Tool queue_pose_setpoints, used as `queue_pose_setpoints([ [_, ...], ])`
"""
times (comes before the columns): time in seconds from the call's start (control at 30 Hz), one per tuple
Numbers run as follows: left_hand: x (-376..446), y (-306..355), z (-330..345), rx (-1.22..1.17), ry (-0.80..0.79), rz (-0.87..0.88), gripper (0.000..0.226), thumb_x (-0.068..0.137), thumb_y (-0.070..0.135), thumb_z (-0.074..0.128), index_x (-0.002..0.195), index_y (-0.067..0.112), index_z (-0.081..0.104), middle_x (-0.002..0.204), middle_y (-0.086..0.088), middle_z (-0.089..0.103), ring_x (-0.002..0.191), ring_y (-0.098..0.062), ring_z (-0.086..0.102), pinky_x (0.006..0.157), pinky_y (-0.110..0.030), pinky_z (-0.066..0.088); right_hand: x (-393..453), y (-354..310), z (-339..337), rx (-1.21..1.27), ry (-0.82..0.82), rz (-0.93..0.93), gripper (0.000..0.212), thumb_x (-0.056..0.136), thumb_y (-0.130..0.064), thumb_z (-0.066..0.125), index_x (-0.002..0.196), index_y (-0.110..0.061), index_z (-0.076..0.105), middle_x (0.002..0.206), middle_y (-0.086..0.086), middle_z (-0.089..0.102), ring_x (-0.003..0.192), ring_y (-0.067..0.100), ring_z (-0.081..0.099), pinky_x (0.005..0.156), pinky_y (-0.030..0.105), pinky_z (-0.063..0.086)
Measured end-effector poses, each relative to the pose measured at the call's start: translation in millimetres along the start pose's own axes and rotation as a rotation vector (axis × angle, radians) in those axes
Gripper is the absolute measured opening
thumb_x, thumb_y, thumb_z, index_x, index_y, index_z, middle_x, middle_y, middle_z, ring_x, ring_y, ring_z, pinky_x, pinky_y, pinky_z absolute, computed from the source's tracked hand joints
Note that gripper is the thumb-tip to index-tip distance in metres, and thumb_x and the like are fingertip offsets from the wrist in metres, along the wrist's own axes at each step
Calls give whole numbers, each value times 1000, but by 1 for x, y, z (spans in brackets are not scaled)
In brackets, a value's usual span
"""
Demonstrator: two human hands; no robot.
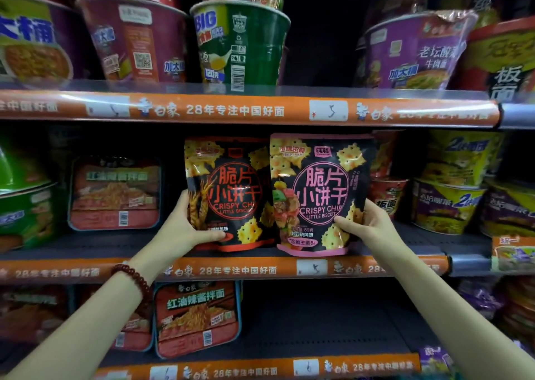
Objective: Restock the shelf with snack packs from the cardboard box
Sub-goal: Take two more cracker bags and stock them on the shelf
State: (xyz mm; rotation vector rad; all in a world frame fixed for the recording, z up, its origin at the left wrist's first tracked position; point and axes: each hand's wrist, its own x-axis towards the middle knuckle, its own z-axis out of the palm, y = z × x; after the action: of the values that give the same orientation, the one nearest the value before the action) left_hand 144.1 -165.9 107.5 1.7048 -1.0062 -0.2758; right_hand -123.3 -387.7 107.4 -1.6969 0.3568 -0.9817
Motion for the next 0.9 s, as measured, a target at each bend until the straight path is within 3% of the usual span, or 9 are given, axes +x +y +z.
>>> queue_pose_setpoints([
  [0.13, 8, 9, 10, -10, 21, 44, 106, 66, 15, 86, 148, 24, 19, 140, 9, 41, 134, -12, 33, 111, -35, 28, 10, 0, 5, -4, 33, 17, 30, 80, -1, 70, 102, -19, 62, 98, 1, 75, 93, 19, 71, 78, 31, 59],
  [0.2, 11, 9, 14, -21, 9, 43, 99, 70, 9, 82, 145, 23, 21, 129, 10, 42, 127, -9, 34, 104, -28, 29, 11, 2, 5, -16, 31, 30, 31, 79, -2, 70, 102, -22, 61, 97, -3, 75, 93, 17, 71, 77, 29, 59],
  [0.3, 10, 11, 16, -23, -9, 39, 106, 72, 8, 80, 150, 22, 11, 148, -1, 34, 133, -12, 30, 110, -33, 27, 10, 5, 1, -78, -52, 75, 43, 74, -3, 76, 108, -24, 58, 102, 0, 74, 95, 18, 70, 80, 36, 58],
  [0.37, 11, 11, 16, -39, -21, 32, 109, 74, 6, 78, 152, 21, 4, 153, -5, 27, 139, -17, 26, 113, -36, 25, 11, 4, -1, -128, -95, 85, 54, 68, -1, 79, 110, -25, 56, 103, 1, 73, 94, 16, 71, 78, 32, 58],
  [0.43, 15, 8, 14, -41, -36, 28, 111, 74, 6, 78, 152, 19, 0, 151, 0, 26, 142, -19, 23, 114, -37, 23, 15, 2, -2, -181, -102, 76, 59, 65, 0, 81, 111, -27, 56, 103, -3, 73, 94, 13, 70, 80, 29, 57],
  [0.5, 21, 3, 11, -29, -49, 19, 113, 72, 9, 81, 152, 21, 1, 149, 6, 28, 139, -16, 28, 115, -38, 25, 20, 4, -3, -220, -90, 71, 60, 65, -1, 83, 111, -28, 56, 104, -3, 73, 95, 13, 70, 85, 35, 56],
  [0.6, 30, -2, 11, -23, -49, 14, 109, 71, 7, 81, 150, 24, 9, 135, 12, 36, 124, -5, 33, 111, -34, 29, 25, 12, -1, -285, -37, 73, 61, 64, -7, 85, 114, -27, 57, 105, -6, 72, 96, 12, 69, 90, 41, 54],
  [0.8, 46, -6, 10, 2, -30, 5, 104, 62, 14, 88, 143, 27, 24, 138, 6, 46, 127, -13, 42, 113, -43, 33, 35, 19, 2, -360, -5, 100, 65, 53, -27, 89, 109, -37, 58, 105, -10, 72, 101, 14, 67, 95, 45, 51],
  [0.9, 46, -8, 13, -6, -28, -3, 104, 66, 9, 85, 146, 24, 20, 132, 9, 42, 123, -7, 36, 112, -38, 30, 34, 19, -1, -353, -12, 135, 60, 56, -18, 90, 105, -34, 58, 106, -8, 71, 102, 13, 66, 96, 43, 51],
])
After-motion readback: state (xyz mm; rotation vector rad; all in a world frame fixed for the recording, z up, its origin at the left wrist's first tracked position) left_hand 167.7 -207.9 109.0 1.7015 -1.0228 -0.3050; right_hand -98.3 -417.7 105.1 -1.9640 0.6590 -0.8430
